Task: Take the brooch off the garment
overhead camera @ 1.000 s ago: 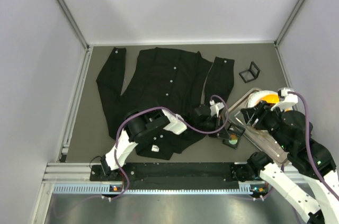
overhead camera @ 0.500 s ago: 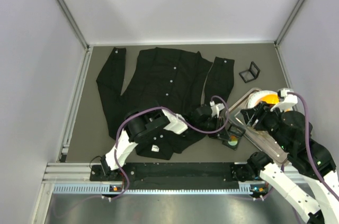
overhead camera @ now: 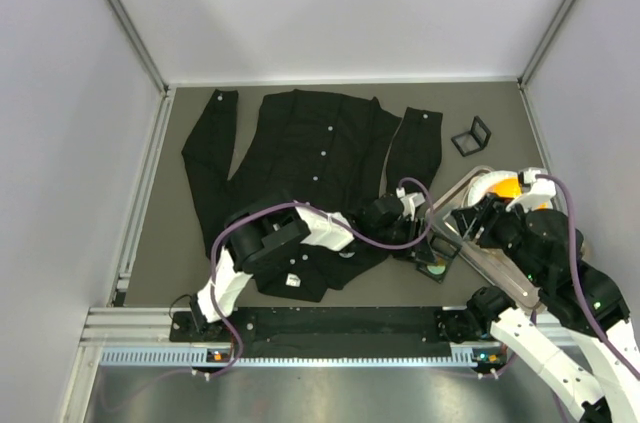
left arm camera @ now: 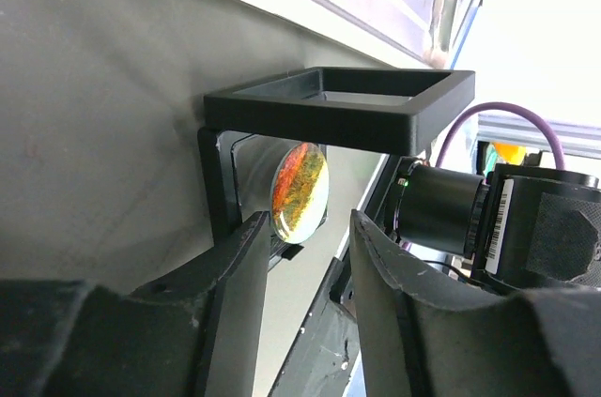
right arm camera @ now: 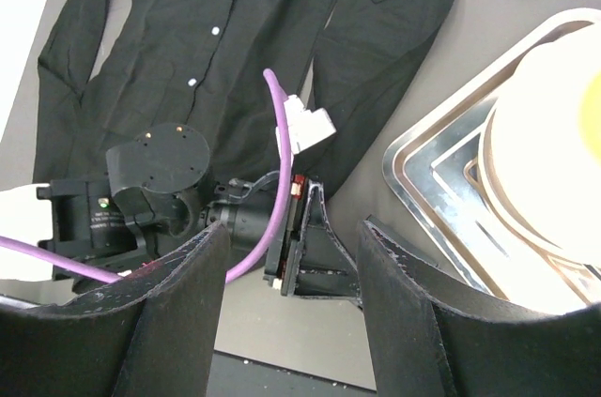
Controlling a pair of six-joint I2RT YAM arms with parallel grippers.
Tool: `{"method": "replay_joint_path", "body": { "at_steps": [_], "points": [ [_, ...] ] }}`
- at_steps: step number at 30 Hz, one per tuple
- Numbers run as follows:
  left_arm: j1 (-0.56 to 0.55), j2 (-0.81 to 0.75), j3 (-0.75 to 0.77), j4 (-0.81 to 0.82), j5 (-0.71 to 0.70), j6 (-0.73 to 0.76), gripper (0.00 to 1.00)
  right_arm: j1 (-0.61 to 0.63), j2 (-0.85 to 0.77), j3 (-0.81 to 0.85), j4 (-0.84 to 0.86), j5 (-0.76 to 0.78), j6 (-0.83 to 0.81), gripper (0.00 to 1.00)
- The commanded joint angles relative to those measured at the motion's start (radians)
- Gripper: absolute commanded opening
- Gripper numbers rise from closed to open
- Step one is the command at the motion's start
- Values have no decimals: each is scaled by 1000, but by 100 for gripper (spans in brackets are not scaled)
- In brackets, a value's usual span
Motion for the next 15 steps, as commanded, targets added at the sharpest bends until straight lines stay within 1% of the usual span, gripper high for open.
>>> {"method": "replay_joint_path", "body": {
  "at_steps": [1,2,6,9,11,12,13,15],
  "points": [
    [-14,-98,52,-101,-60,58,45,-5,-4,-10,23,-10,7,56],
    [-17,-105,58,-146,-68,66,46,-7,-1,-12,26,-11,8,56],
    [-25,-163,61,-232,-126,115,46,-5,3,-26,26,-7,1,56],
    [-25,-235,52,-289,-163,150,47,-5,19,-36,26,-7,7,56],
    [-25,-305,20,-336,-198,158,46,-5,29,-32,26,-13,17,56],
    [-25,-337,-5,-376,-218,168,46,-5,42,-29,26,-14,39,60],
    [-25,-420,-73,-388,-241,175,46,-5,51,-26,31,-23,50,69],
    [-23,-515,-150,-422,-328,202,46,-5,71,-35,60,-69,56,71]
  ]
}}
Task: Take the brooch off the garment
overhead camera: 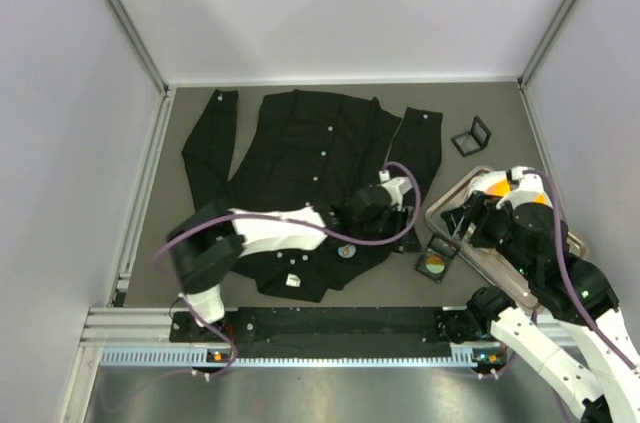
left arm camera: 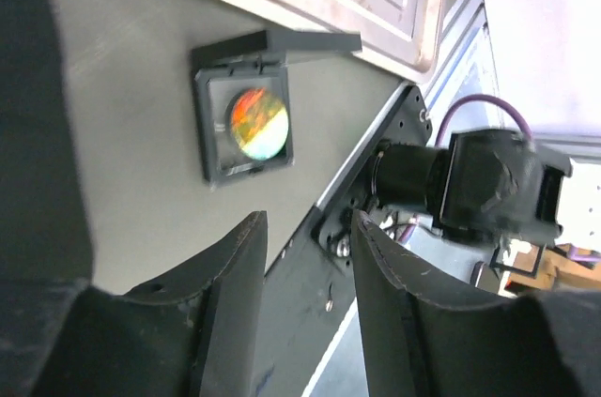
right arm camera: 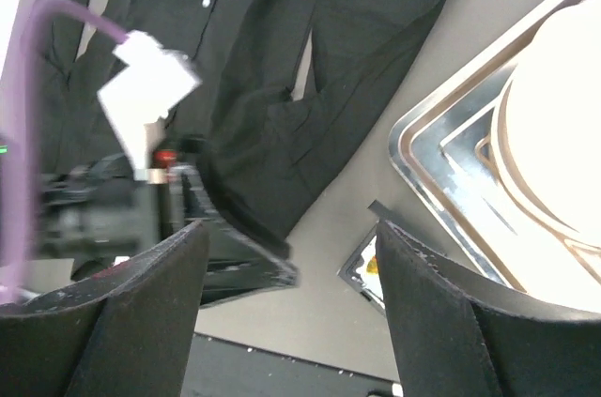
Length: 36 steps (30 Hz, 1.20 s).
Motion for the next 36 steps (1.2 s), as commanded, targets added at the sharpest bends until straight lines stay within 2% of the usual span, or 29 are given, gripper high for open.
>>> {"method": "replay_joint_path", "body": {
  "at_steps": [1,5,8,10,14,17,22,27,31,36],
  "points": [
    [-2,-308,-184,-167,-175,85,45,-7,75,-20,70,-77,26,72],
    [4,-500,-300,-286,-354,94,40,-4,184,-123,199,-253,51,69],
    [44,-585,-383,-326,-390,60,37,28,271,-220,369,-348,97,62],
    [84,-609,-436,-308,-379,31,36,83,320,-252,473,-326,125,56],
    [156,-560,-484,-212,-326,11,32,281,506,-254,596,-256,157,45],
    [211,-493,-480,-200,-301,25,27,335,613,-275,700,-258,204,42],
    [247,-410,-493,-110,-301,28,23,349,707,-339,852,-244,250,38],
    [247,-329,-527,-45,-301,-1,22,349,847,-318,963,-286,232,35],
    [247,-338,-575,-1,-257,-35,21,349,913,-339,1024,-308,258,35],
    [247,-367,-584,-37,-267,-33,21,347,945,-364,1070,-312,283,37]
  ]
}}
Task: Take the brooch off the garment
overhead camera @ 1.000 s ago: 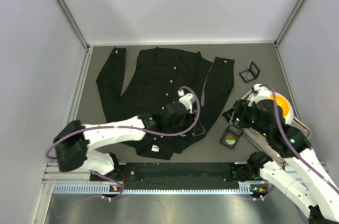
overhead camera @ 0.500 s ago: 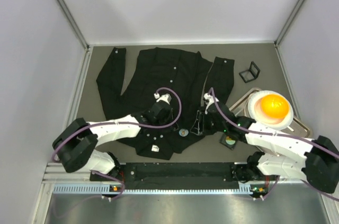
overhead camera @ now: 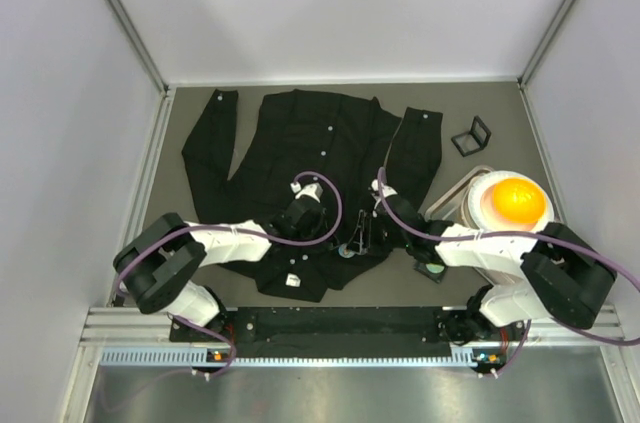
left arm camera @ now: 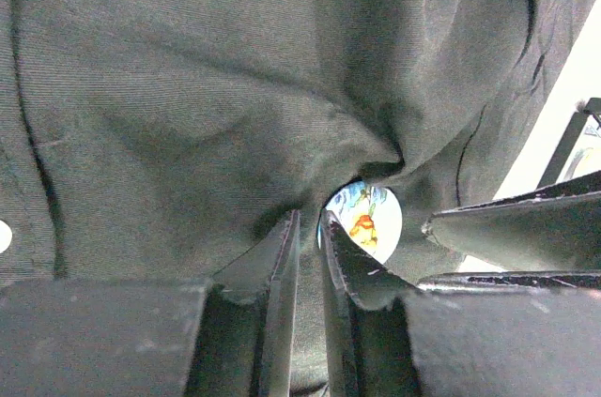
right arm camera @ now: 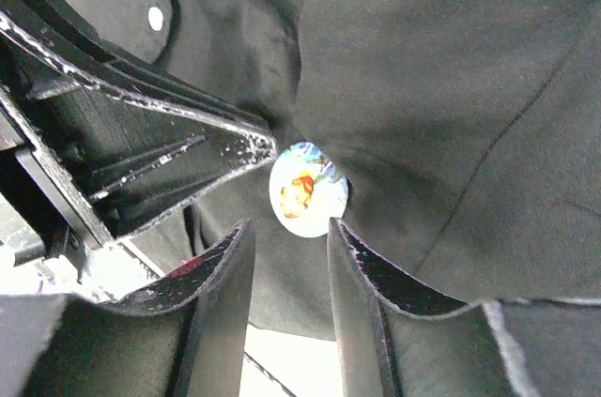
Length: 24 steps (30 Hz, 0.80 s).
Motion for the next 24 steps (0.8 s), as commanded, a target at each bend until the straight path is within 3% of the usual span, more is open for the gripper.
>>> {"method": "replay_joint_path", "body": {
  "at_steps": [1,11,18,24],
  "points": [
    [-2,-27,-22,-14,16,-6,21,7,25,-15,123,-17,27,38],
    [-43,-141,42,-77,76,67,29,-1,26,-48,78,53,98,42],
    [-51,-56,61,-30,92,49,27,-12,68,-74,199,-27,137,42],
    [-51,-134,-7,-33,-60,11,29,-45,72,-117,293,-68,188,42]
  ]
}}
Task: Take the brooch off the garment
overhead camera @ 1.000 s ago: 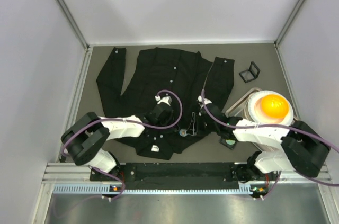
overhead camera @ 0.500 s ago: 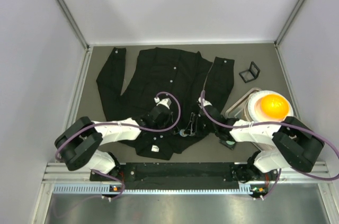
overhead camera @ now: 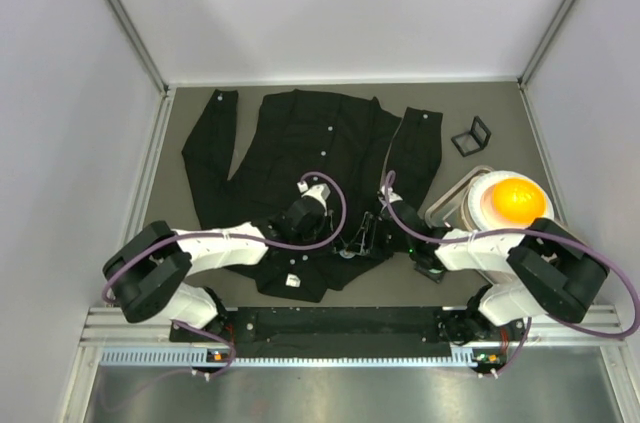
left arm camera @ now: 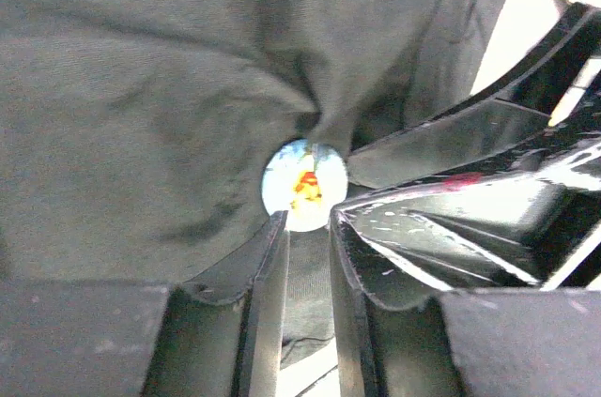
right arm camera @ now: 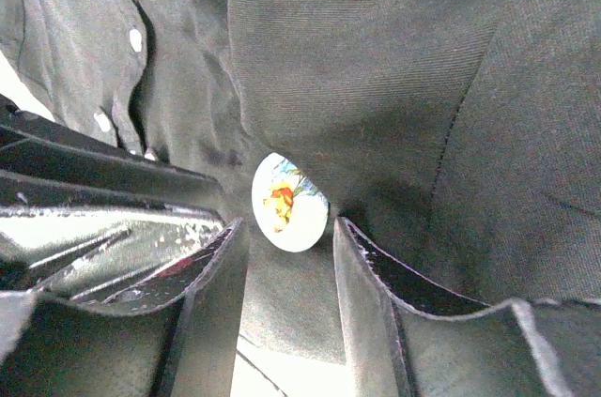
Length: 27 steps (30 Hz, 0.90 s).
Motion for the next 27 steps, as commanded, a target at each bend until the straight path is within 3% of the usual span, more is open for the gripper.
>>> {"method": "replay_joint_path", "body": {
  "at_steps": [1,8,21,22,23,27],
  "points": [
    [-3,-86,-47,20,-124,-28,30,-26,18,-31,140,-53,48,42],
    [-3,-136,-20,-83,-148,12,35,-39,24,-37,253,-127,79,41],
    [-5,-50,25,-63,-42,21,40,-39,6,-39,313,-157,82,40],
    [-8,-32,32,-65,-26,24,41,-41,8,-39,315,-160,85,40],
    [-11,-25,44,-63,-8,26,51,-41,6,-39,318,-163,86,40],
    [-34,-16,57,-62,-20,26,52,-41,4,-47,345,-191,94,40]
  ]
}}
